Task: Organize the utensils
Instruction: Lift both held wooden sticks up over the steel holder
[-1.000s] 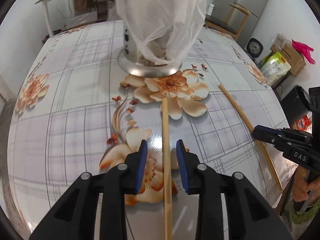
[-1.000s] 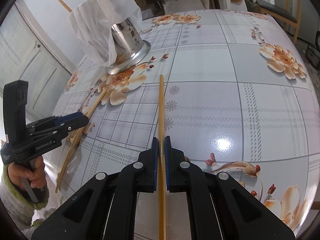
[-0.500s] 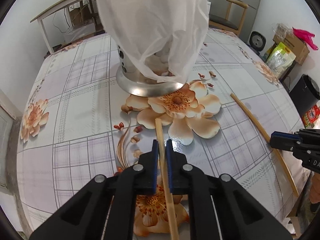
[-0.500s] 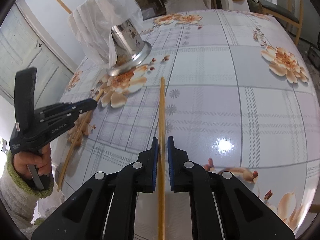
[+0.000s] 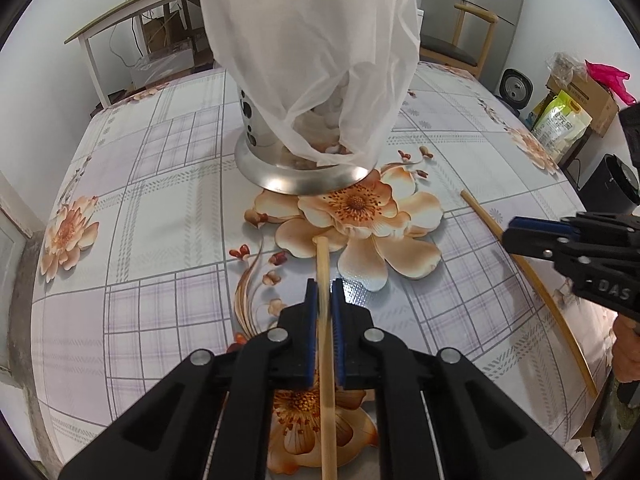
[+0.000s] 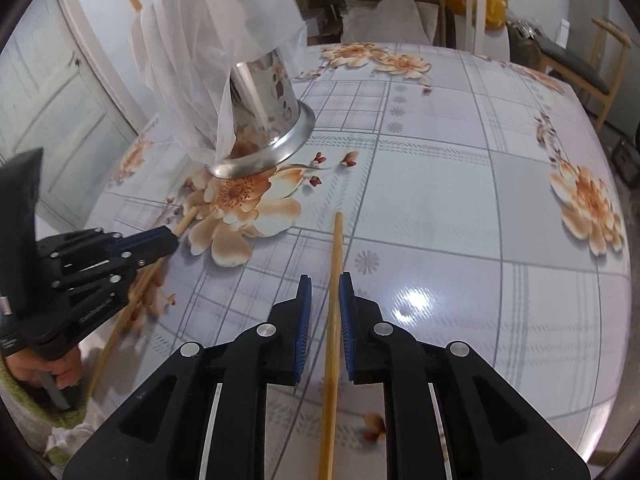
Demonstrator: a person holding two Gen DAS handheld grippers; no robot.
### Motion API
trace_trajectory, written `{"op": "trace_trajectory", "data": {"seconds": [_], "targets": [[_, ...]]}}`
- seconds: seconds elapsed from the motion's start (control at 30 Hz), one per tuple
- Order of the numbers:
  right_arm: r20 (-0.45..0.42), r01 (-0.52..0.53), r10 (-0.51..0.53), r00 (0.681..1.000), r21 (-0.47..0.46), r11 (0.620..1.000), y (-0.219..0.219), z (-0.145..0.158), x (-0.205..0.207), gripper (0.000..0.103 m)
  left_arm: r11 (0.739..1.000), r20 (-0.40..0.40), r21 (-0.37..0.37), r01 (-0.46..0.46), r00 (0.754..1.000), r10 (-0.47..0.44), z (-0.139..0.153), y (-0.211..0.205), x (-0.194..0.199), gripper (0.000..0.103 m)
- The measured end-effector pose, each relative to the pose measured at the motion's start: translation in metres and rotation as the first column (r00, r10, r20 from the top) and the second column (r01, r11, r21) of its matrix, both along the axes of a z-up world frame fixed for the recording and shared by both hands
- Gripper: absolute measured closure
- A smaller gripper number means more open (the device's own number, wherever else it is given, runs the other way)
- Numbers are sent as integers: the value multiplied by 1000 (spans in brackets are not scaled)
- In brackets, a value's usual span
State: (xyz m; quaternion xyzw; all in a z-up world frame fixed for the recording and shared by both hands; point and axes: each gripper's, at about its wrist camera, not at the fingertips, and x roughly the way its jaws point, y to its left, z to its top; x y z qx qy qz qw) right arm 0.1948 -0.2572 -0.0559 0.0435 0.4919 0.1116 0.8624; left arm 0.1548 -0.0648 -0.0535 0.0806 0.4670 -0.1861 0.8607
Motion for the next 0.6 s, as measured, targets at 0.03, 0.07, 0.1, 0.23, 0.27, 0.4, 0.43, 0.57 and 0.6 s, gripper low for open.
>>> {"op": "trace_trajectory", "data": {"seconds": [0.03, 0.07, 0.1, 0.23, 0.27, 0.4, 0.43, 0.57, 0.6], "targets": [[-1, -5, 5, 1000, -22, 1000, 3, -2, 2, 89, 1000, 1, 0, 0, 1000, 0, 0, 0, 0, 96], [-3, -7, 7, 1000, -43, 999, 5, -4, 4, 89, 1000, 1, 0, 0, 1000, 0, 0, 0, 0, 96], [8, -6, 7, 1000, -66, 998, 8, -4, 4, 90, 1000, 1, -1, -1, 1000, 1, 0, 0, 0, 96], [11, 5, -4, 1000, -92, 996, 9, -4, 3, 98, 1000, 7, -6, -1, 1000, 1, 0, 0, 0, 96], [4, 12, -12, 1000, -65, 998, 6, -4, 4, 98, 1000, 10, -4, 0, 1000, 0, 0, 0, -1, 96], [3, 42, -42, 999, 26, 999, -3, 4, -1, 99, 999, 22, -32, 6, 1000, -5, 0, 2, -2, 97], [11, 50, -51, 999, 53, 997, -7, 9, -3, 99, 999, 14, -53, 5, 1000, -4, 0, 5, -2, 97], [53, 61, -68, 996, 139, 988, -17, 31, -12, 99, 989, 38, -148, 0, 999, 5, 16, 20, -7, 97], [71, 61, -73, 995, 161, 985, -20, 39, -16, 99, 985, 52, -175, 10, 999, -1, 24, 24, -9, 97]]}}
